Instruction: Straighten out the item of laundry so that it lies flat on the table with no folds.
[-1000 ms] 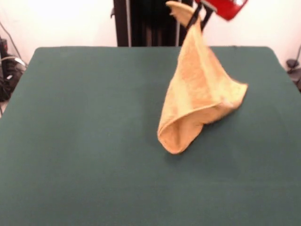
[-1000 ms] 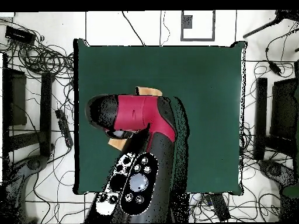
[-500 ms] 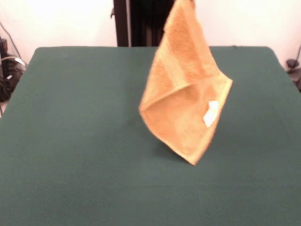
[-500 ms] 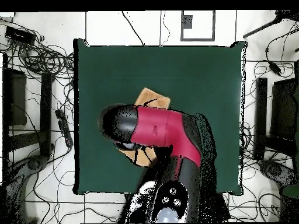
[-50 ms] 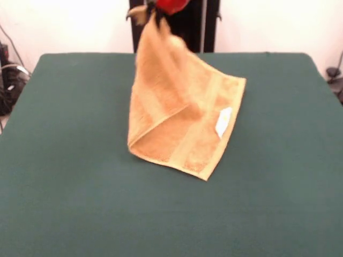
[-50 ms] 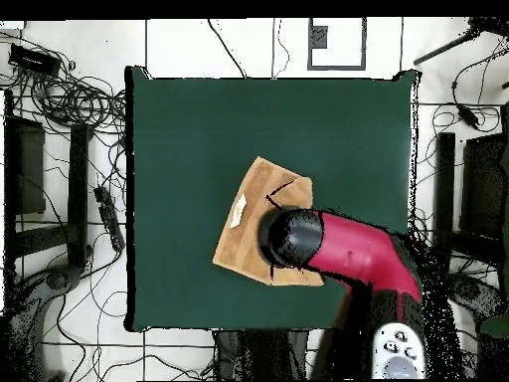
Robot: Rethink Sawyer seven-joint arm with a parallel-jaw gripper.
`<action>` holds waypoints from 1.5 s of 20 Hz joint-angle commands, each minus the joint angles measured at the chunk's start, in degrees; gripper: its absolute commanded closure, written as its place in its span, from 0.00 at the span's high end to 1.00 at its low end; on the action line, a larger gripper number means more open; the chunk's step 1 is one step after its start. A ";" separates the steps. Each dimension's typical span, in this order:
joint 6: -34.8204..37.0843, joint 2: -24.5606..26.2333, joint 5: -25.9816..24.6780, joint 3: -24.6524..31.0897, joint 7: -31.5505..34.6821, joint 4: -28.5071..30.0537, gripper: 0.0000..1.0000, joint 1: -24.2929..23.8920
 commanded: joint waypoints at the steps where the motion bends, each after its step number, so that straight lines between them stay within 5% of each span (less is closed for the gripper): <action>1: -16.34 2.84 -3.41 26.31 -29.23 18.67 1.00 -18.04; 4: -22.38 6.52 -14.60 30.98 -29.16 16.23 1.00 -24.86; 12: -10.28 4.80 -32.08 33.58 -37.17 8.79 1.00 -25.86; 23: -3.88 5.07 -35.17 32.40 -31.94 5.15 1.00 -23.15; 26: -8.01 5.57 -32.83 30.29 -23.73 5.38 1.00 -23.07; 30: -10.76 5.36 -33.97 29.71 -23.23 6.02 1.00 -23.37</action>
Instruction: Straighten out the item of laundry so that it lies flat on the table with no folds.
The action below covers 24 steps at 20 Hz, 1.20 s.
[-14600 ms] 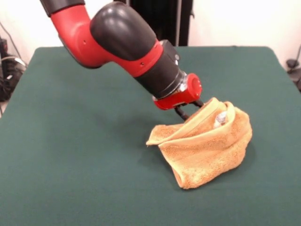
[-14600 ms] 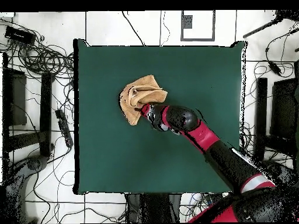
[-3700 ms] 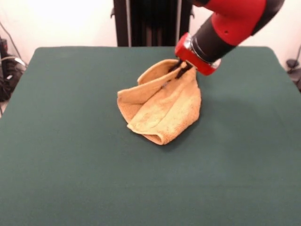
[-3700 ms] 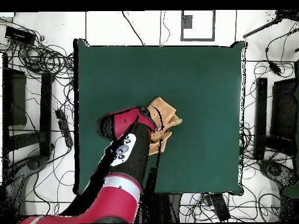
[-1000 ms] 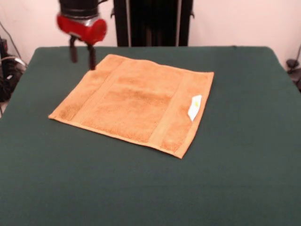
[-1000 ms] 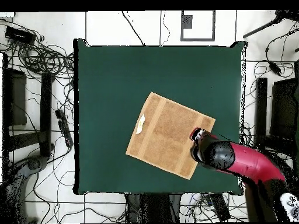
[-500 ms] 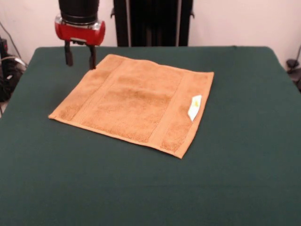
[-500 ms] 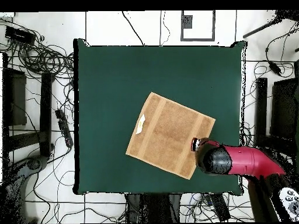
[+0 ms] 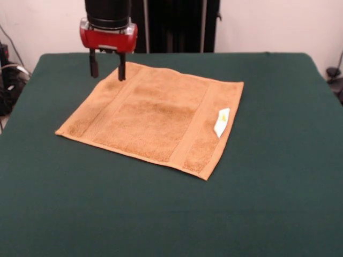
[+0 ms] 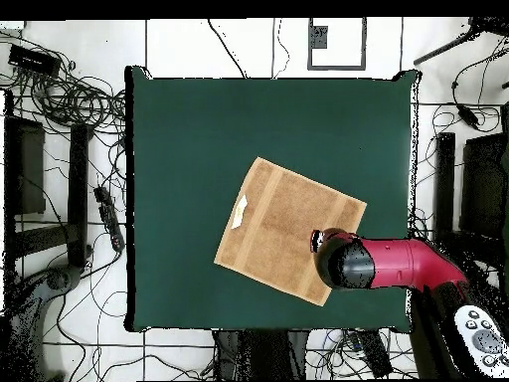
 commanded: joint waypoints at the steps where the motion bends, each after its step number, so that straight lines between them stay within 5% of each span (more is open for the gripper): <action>1: -0.29 2.76 -1.91 3.92 -2.67 -0.24 1.00 2.66; 13: -15.92 5.68 -2.25 3.50 4.01 0.51 1.00 1.98; 24: -19.82 8.51 -3.43 -1.38 3.78 -1.48 1.00 5.06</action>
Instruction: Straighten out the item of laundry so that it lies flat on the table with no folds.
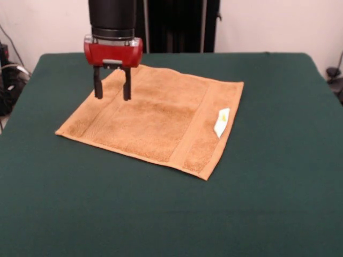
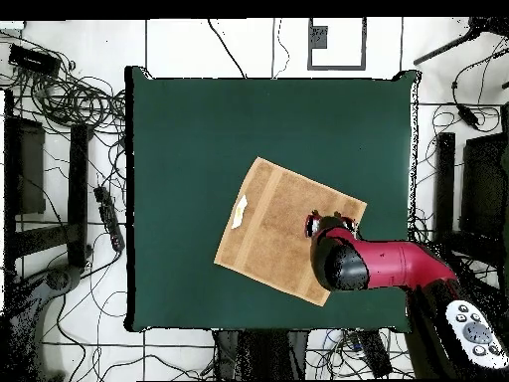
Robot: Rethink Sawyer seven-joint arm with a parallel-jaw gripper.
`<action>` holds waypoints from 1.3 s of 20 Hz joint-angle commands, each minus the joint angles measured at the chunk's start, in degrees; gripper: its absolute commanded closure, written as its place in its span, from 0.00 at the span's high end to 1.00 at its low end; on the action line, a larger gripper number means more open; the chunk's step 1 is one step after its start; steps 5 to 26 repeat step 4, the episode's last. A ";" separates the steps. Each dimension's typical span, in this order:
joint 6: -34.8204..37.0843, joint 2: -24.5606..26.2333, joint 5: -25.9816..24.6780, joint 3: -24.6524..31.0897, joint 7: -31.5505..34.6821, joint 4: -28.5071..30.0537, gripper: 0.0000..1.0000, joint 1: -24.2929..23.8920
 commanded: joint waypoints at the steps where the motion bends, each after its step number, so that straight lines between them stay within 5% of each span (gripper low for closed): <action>1: -2.87 5.50 -2.59 -0.43 3.80 -1.43 1.00 4.57; 26: -1.21 5.70 -2.17 -0.46 2.62 -1.41 1.00 4.65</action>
